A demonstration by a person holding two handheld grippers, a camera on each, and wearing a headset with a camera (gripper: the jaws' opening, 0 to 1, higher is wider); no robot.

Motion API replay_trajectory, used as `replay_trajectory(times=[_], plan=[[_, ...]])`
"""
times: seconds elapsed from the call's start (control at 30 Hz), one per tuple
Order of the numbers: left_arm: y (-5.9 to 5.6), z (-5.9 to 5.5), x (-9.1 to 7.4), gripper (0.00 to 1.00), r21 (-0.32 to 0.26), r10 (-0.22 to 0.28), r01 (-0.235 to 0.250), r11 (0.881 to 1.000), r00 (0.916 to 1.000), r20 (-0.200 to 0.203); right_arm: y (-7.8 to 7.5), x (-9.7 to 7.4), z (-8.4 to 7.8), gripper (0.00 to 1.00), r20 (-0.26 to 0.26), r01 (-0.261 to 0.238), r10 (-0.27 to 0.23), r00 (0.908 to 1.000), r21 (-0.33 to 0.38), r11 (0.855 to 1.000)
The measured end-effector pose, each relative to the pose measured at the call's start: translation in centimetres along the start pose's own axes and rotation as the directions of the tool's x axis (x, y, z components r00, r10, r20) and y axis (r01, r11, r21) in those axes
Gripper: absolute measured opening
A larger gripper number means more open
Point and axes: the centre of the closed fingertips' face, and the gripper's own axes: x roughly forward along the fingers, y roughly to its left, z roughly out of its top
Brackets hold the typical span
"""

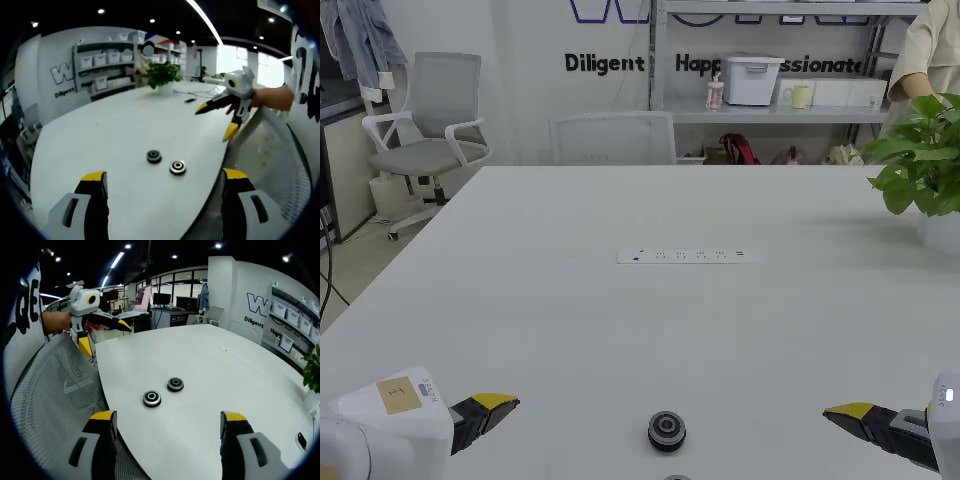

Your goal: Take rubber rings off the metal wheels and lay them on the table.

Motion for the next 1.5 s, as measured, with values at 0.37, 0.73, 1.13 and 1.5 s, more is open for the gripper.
replay_trajectory(times=[0.37,0.73,1.13,1.5], plan=[[-0.2,-0.2,0.0,0.94,0.012,-0.002,0.002,1.000,1.0000,-0.001,-0.2,-0.3,-0.6,0.82,0.001,0.012,-0.012,0.9999,-0.001,1.000],[-0.4,-1.1,-0.6,0.93,0.031,0.000,0.000,1.000,0.9999,-0.010,-0.1,-0.3,-0.9,0.81,-0.001,0.012,-0.012,0.9999,-0.018,1.000],[-0.4,-1.4,-0.9,0.93,0.036,0.011,-0.011,0.999,0.9999,-0.007,0.1,-0.3,-0.7,0.81,0.001,0.004,-0.004,1.0000,-0.027,1.000],[-0.8,-1.4,-1.0,0.93,0.050,-0.005,0.006,0.999,1.0000,-0.008,0.4,-0.1,-0.6,0.80,0.004,-0.016,0.016,0.9999,-0.040,0.999]])
